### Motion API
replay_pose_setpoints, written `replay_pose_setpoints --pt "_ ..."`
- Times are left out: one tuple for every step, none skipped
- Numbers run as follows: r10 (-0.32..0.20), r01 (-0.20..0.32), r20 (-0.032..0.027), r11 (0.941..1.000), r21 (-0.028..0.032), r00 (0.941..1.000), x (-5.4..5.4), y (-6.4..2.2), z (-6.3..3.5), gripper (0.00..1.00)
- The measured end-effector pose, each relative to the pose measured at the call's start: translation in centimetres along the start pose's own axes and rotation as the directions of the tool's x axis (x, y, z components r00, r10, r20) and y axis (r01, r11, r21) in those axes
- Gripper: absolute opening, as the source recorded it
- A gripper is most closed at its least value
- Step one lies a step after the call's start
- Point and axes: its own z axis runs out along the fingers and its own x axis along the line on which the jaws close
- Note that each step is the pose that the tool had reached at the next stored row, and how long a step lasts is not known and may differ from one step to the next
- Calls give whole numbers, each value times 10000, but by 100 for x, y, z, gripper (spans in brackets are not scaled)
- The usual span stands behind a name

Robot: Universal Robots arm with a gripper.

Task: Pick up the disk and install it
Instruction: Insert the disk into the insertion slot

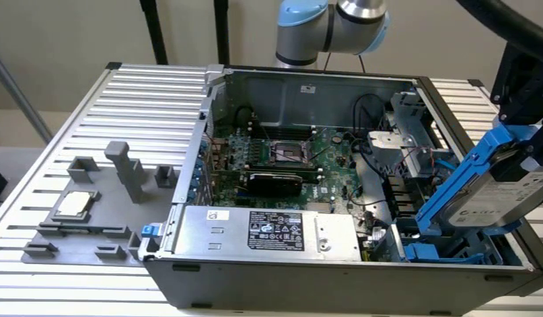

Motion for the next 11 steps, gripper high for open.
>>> replay_pose_setpoints --pt "1 -1 0 10000 0 10000 0 3 0 0" --pt "6 -6 1 10000 1 10000 0 12 2 0" --pt "14 -14 0 10000 1 10000 0 27 4 0" --pt "23 -23 0 10000 1 10000 -1 47 7 0" --pt "30 -30 0 10000 1 10000 -1 66 13 0" --pt "40 -40 1 10000 2 10000 -1 81 22 0" --pt "55 -55 -1 10000 2 10000 0 92 32 0" --pt "76 -76 -1 10000 3 10000 -1 101 43 0" --pt "103 -103 -3 9999 4 9999 -1 109 54 0" --pt "127 -127 -4 9999 6 9999 0 115 68 0" --pt "146 -146 -2 9999 7 9999 0 118 82 0"
